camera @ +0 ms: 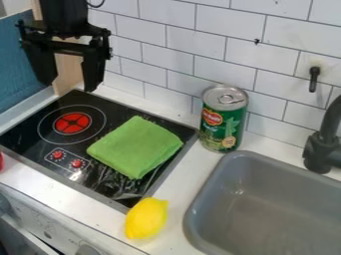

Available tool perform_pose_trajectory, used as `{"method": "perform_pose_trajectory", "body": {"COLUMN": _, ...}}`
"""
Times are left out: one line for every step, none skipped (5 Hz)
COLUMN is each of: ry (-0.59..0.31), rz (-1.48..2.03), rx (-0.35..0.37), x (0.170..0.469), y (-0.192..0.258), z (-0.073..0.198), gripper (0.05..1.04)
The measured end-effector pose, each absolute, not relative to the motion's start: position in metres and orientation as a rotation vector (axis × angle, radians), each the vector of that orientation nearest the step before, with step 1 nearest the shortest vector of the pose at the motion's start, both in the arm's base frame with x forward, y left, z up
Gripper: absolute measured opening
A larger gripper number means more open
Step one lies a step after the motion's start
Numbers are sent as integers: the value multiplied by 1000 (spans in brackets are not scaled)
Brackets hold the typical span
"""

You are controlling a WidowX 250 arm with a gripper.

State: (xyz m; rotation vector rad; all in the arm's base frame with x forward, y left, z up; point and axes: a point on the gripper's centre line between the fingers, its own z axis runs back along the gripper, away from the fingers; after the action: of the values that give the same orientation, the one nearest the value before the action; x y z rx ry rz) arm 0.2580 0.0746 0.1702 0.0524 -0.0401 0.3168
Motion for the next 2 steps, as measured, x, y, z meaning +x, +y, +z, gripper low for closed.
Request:
{"method": "perform_pose_trajectory", "body": {"ry": -14, "rz": 309, "rx": 48, "x": 256, "y": 74, "z": 163, "gripper": 1007}}
{"method": "perform_pose_trajectory", "body": {"ry": -19, "rz": 87, "rx": 31, "x": 251, "y": 47, "z": 153, "gripper": 1007}}
